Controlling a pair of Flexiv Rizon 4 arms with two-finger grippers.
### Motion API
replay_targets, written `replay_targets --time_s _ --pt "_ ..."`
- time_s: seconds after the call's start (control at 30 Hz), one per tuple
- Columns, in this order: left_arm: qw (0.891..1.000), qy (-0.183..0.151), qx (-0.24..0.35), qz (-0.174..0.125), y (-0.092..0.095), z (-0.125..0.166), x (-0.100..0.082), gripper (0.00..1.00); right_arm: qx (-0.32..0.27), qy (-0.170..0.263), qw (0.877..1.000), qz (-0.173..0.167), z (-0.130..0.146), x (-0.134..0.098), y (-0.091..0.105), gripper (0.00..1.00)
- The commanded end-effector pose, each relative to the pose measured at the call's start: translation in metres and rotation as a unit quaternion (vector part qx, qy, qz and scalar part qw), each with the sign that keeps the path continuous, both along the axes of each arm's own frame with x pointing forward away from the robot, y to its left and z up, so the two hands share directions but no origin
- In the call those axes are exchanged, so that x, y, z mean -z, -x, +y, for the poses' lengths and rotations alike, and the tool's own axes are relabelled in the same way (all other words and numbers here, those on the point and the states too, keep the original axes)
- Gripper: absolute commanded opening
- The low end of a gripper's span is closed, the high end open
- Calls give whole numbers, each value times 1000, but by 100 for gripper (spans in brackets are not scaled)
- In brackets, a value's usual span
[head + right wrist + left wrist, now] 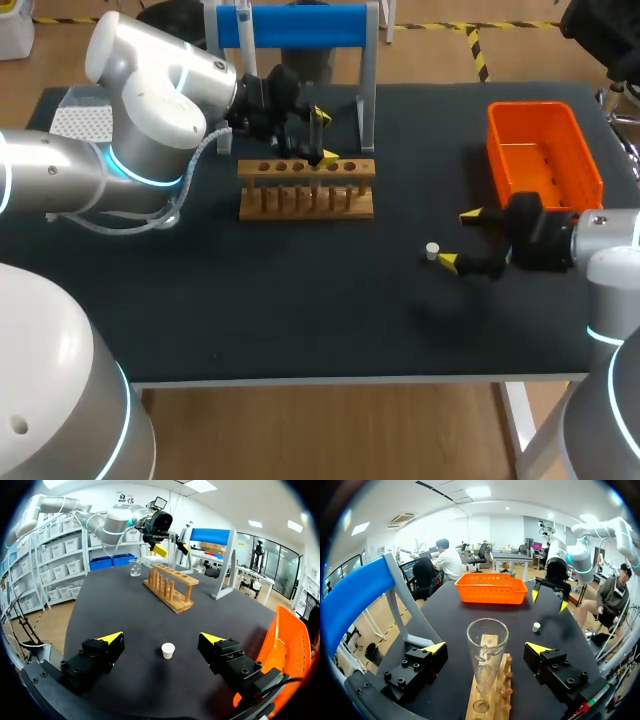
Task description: Invert the test tube, pick up the pipette, mount the tip to pipette, aspirate from beaker and dispense into the tube, eject the tip, return the pipette, and cap with the stopper.
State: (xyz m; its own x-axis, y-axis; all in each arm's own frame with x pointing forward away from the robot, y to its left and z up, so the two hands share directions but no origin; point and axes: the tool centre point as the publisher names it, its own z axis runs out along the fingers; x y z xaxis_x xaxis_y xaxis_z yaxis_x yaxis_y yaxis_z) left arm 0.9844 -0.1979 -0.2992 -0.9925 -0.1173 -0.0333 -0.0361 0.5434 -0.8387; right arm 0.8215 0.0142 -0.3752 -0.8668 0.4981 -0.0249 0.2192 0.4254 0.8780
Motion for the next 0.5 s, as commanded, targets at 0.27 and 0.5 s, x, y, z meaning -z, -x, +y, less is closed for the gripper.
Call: replay_targets --time_s 0.27,0.5 --pt "1000 -1 2 1 -1 0 -1 100 9 9 1000 10 14 21 0 100" --pt "1000 -1 2 1 -1 0 -1 100 12 13 1000 15 16 28 -2 100"
